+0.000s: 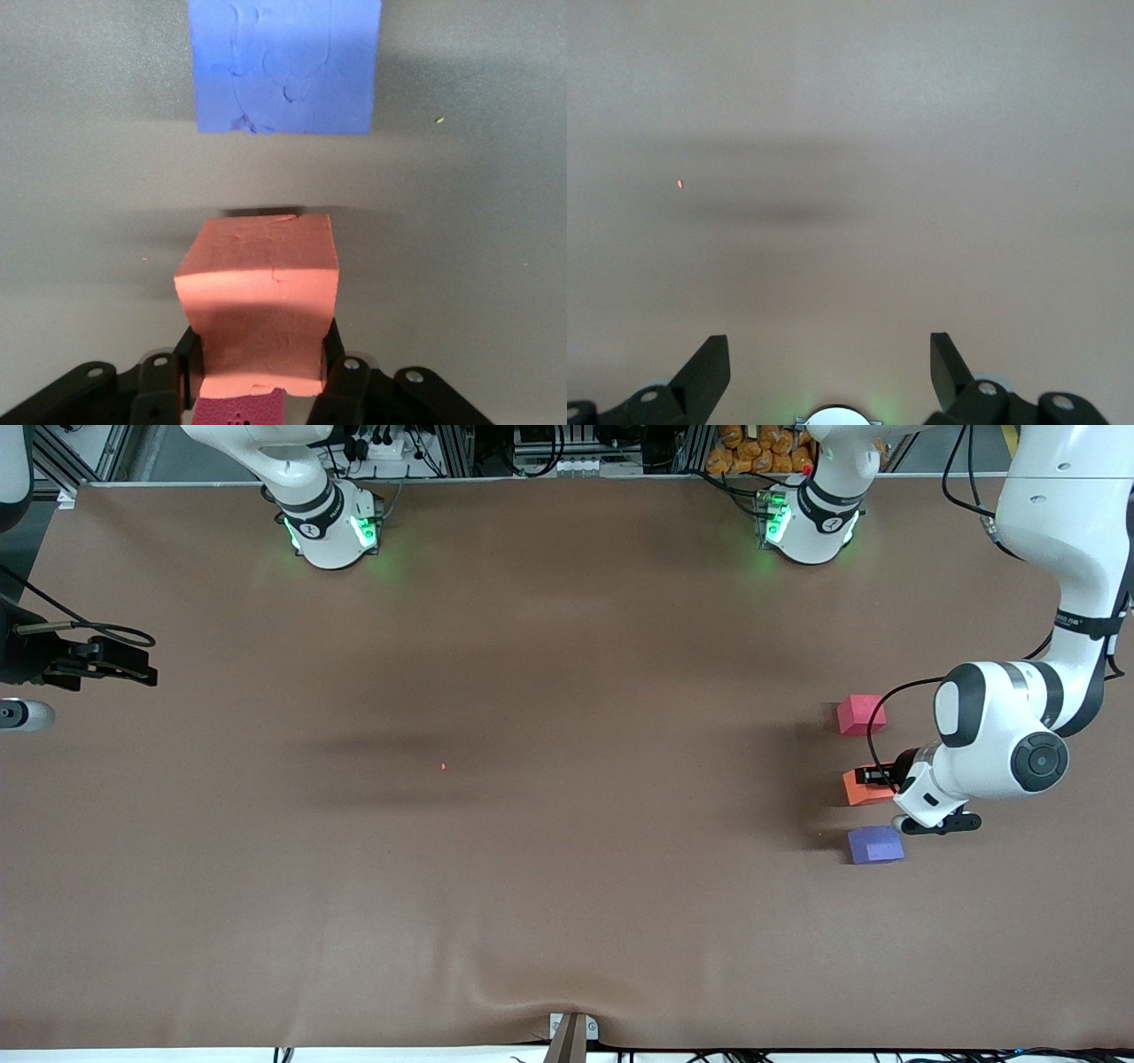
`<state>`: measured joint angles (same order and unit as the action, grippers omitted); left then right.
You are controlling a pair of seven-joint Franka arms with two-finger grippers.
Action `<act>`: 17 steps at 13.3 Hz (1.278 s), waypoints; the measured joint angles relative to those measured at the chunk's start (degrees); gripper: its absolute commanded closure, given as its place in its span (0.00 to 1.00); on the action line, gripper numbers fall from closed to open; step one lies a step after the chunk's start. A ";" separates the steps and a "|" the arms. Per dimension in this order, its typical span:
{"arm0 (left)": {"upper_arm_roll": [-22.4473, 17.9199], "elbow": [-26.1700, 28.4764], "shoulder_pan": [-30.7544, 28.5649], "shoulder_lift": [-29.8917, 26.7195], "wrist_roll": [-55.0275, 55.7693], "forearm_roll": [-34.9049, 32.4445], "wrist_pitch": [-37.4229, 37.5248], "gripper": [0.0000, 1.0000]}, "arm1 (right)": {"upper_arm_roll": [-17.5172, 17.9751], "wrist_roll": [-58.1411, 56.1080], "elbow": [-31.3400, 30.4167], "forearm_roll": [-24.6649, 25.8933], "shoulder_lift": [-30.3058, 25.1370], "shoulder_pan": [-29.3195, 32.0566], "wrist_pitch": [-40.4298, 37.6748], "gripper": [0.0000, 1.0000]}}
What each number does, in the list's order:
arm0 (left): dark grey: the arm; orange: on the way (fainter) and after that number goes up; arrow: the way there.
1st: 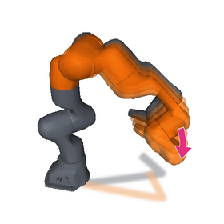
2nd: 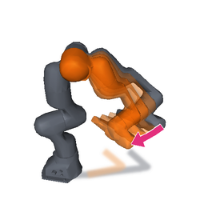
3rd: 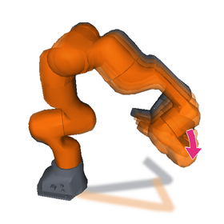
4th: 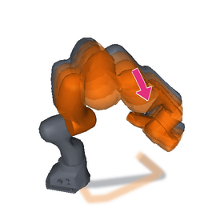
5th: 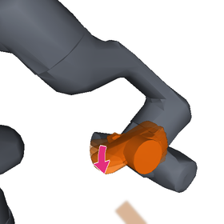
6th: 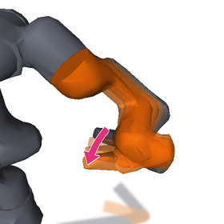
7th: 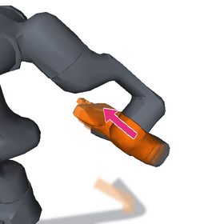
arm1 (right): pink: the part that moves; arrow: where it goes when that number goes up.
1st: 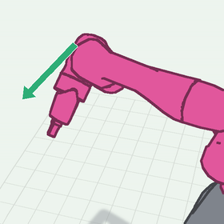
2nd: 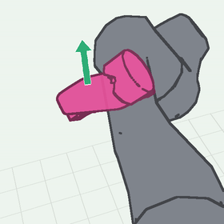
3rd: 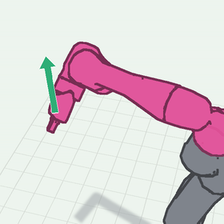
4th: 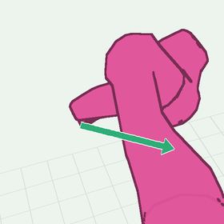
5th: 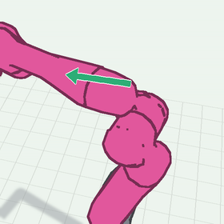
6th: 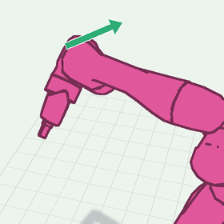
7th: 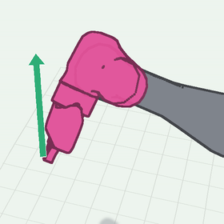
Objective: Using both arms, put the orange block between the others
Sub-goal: 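Lower the orange cube, open the left gripper and lift away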
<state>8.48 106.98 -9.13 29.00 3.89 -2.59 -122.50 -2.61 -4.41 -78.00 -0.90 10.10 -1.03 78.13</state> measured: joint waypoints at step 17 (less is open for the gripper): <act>0.03 -14.22 -0.03 -5.02 -0.02 0.00 11.01 0.00 | 0.02 -0.01 0.01 0.00 0.00 -0.03 0.12 0.00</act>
<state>8.51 92.76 -9.16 23.99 3.88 -2.59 -111.50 -2.59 -4.42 -77.99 -0.90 10.11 -1.06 78.25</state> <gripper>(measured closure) 0.000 0.000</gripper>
